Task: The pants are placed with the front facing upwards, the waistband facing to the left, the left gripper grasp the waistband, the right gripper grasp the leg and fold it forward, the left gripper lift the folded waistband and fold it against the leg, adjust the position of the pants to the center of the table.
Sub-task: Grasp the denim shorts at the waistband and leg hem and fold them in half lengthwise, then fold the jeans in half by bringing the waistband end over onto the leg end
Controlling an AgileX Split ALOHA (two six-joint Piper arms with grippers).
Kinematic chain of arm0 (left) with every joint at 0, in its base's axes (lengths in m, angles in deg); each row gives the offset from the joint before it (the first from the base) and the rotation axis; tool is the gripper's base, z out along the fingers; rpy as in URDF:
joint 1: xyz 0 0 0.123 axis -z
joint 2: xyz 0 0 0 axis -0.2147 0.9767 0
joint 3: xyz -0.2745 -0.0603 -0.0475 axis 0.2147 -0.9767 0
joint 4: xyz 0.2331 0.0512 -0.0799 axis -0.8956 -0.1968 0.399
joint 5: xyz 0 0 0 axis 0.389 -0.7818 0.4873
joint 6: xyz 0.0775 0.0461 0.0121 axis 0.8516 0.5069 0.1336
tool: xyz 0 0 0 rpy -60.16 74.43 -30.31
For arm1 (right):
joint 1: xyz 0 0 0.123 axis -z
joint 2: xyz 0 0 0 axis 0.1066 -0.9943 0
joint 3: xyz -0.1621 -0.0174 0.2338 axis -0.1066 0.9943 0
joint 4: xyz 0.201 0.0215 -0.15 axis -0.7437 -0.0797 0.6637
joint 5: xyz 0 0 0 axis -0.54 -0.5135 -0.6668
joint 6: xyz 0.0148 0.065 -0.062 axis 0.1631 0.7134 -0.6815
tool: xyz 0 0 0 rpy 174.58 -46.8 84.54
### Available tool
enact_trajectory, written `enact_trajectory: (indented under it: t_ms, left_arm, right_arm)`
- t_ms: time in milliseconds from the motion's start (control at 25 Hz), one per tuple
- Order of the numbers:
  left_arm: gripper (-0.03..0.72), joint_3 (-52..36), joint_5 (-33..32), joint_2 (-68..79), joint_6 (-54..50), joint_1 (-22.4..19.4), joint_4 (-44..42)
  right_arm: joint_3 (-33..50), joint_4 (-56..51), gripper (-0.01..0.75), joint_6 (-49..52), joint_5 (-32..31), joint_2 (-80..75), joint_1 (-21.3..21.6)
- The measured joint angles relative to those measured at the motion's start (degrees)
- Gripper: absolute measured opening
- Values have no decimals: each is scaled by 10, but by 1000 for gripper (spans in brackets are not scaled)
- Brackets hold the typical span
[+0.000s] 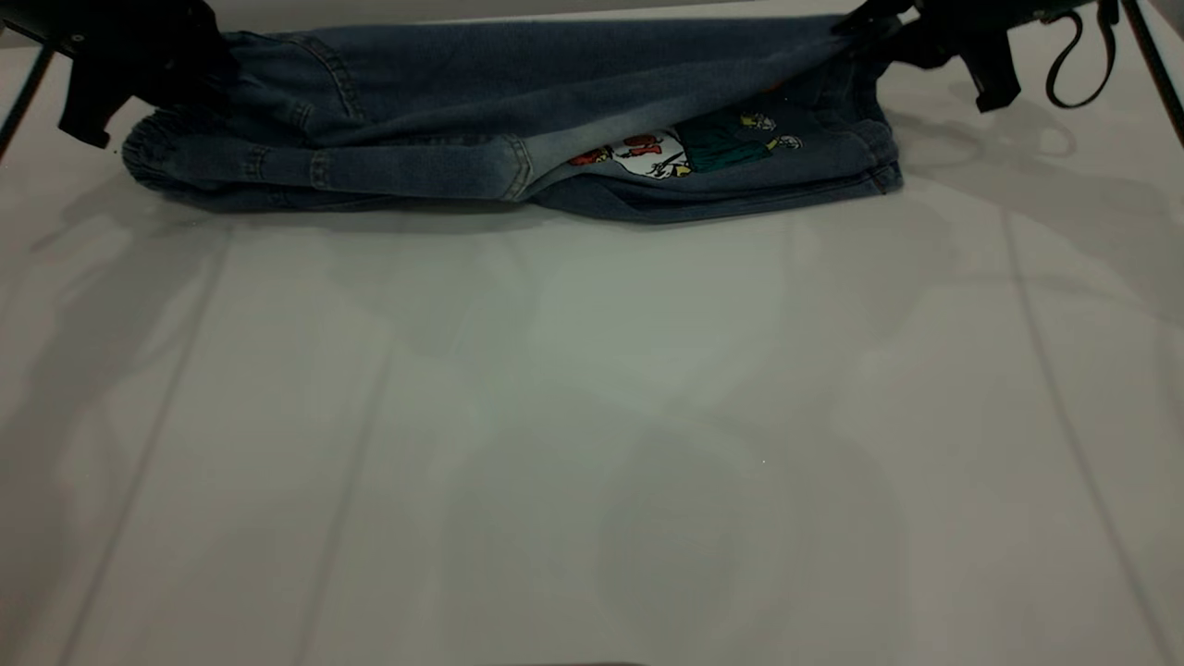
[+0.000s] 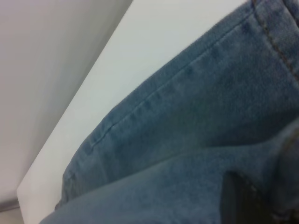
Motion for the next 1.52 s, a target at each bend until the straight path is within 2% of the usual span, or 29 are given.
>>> enact_trajectory:
  t_ms: [160, 280, 400, 520, 640, 800, 1000, 1120, 1320, 1520]
  left_arm:
    - [410, 1, 3, 0, 68, -1, 0]
    - [486, 4, 4, 0, 103, -2, -1]
    - [509, 14, -6, 0, 171, -5, -11]
    - [510, 24, -23, -3, 238, -7, -13]
    - [511, 26, -57, -15, 266, -18, -13]
    - [511, 28, -145, -29, 274, -44, -21]
    - [511, 28, -235, -35, 252, -79, -76]
    - [511, 28, -275, -35, 220, -98, -132]
    - [511, 28, -303, -36, 126, -112, -249]
    - [511, 31, -305, -17, 77, -115, -285]
  right_arm:
    - [-15, 0, 232, -10, -8, -1, 1]
    - [-33, 0, 335, -24, -25, -1, 1]
    - [-45, 2, 432, -40, -56, -1, 1]
    - [-57, 5, 489, -72, -87, -1, 1]
    - [-67, 19, 505, -85, -110, -1, 1]
    - [-67, 64, 508, -85, -148, -1, 1]
    - [-67, 100, 508, -83, -193, -1, 1]
    - [-67, 111, 508, -83, -199, -1, 1]
    - [-67, 117, 508, -83, -195, -1, 1]
    - [-67, 119, 508, -99, -191, -1, 1]
